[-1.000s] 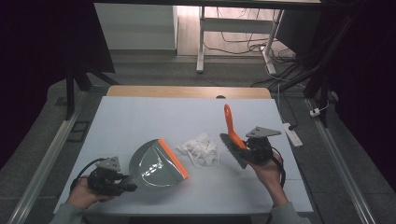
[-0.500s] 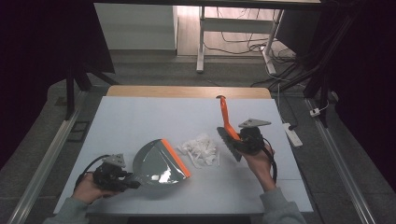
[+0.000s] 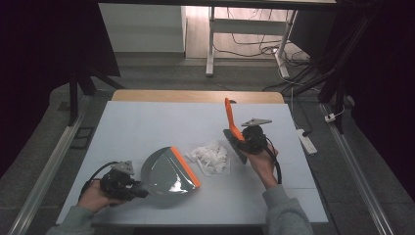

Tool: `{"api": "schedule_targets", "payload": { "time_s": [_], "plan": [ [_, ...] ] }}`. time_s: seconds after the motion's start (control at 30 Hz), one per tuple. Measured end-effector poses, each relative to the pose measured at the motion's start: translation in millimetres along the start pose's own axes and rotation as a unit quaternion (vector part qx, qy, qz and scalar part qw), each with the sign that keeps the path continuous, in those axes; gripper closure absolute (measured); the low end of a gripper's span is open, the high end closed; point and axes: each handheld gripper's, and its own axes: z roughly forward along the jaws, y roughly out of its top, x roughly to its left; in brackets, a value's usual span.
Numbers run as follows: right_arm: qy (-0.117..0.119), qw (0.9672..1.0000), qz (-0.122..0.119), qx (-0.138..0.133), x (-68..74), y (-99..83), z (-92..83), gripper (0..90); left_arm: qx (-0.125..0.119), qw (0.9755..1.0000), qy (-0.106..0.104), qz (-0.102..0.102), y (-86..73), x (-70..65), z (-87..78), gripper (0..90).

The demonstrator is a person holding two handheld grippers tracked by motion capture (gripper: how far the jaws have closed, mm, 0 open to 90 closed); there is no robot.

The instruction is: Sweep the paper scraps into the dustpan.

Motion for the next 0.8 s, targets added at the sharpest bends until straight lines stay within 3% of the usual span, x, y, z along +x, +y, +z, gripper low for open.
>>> {"api": "schedule_targets", "payload": {
  "time_s": [0.23,0.8],
  "plan": [
    [-0.007,0.9997,-0.003,0.021,-2.0,4.9,10.4,70.3,0.009,0.9999,-0.009,0.001,6.2,3.8,3.6,61.5],
    [-0.005,0.9996,-0.005,0.028,9.0,9.8,25.5,70.4,0.023,0.9997,-0.013,-0.002,11.5,7.4,10.9,61.5]
  ]
}}
